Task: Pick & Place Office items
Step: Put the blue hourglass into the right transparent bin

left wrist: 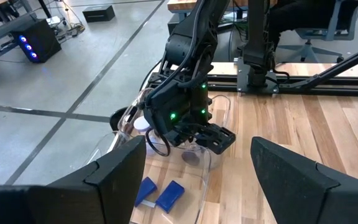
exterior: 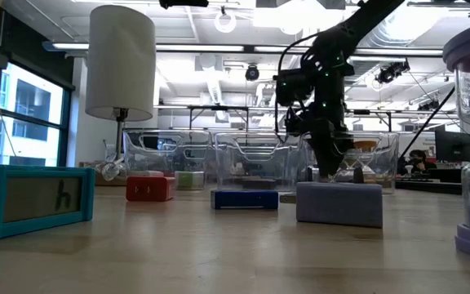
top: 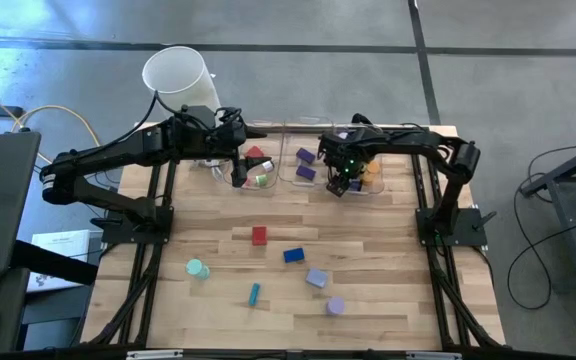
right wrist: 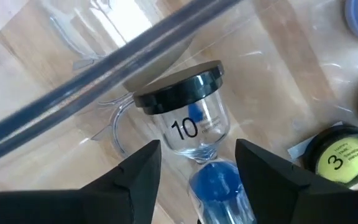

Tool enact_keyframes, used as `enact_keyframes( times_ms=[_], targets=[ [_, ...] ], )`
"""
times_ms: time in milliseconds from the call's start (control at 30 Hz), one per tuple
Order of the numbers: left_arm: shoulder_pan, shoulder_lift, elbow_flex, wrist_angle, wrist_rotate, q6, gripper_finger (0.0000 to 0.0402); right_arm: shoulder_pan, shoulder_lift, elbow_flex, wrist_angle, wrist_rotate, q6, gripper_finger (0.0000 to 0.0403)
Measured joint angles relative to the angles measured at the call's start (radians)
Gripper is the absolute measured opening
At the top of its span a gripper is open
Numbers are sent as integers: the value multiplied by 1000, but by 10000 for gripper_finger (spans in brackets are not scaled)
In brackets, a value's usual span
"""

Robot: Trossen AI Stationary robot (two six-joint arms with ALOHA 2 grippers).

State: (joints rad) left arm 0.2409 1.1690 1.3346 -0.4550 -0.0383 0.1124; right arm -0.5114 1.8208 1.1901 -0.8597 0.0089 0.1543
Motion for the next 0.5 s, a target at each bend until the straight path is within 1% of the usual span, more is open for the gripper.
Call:
enact_keyframes(
  times_ms=[133,500],
  targets=[
    [0,0,0,0,0,0,283,-1,-17,2,4,55,-1,196],
    [0,0,0,0,0,0,283,-2,-19,3,18,59,-81,196]
  ],
)
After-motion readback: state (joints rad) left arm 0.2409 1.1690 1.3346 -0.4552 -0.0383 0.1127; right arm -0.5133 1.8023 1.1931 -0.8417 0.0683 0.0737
